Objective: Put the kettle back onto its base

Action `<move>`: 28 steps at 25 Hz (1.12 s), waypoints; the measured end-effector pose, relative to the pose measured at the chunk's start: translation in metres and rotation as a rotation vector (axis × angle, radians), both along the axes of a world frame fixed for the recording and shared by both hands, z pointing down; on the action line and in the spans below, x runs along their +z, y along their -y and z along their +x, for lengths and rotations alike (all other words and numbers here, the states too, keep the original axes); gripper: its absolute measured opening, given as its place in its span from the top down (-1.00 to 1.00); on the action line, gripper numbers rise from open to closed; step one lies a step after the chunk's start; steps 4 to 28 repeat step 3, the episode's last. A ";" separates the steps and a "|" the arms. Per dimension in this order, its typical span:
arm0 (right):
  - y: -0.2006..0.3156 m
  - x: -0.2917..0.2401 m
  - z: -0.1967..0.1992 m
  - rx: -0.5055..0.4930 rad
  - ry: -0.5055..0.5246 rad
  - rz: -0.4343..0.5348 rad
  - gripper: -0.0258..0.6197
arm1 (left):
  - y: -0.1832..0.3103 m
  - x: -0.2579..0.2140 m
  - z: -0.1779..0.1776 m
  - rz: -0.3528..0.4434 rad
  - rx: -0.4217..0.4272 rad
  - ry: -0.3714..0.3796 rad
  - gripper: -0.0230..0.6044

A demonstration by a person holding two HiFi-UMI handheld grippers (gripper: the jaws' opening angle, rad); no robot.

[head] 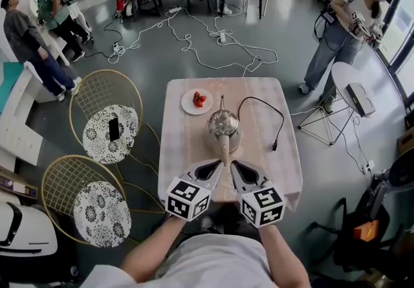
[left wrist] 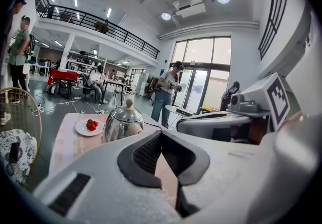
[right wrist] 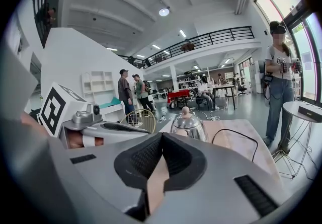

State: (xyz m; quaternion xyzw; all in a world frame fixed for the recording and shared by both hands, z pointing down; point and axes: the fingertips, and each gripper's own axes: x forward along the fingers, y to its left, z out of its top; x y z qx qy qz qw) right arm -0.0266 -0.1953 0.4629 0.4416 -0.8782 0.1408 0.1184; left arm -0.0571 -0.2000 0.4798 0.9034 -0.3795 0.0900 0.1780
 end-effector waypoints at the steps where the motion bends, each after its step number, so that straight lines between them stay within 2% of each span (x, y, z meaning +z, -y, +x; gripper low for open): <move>1: -0.001 0.001 0.001 0.000 0.000 -0.001 0.91 | -0.001 0.001 0.001 -0.001 0.001 0.001 0.91; 28: -0.002 0.003 0.001 -0.001 0.000 -0.002 0.91 | -0.003 0.004 0.002 -0.004 0.003 0.002 0.91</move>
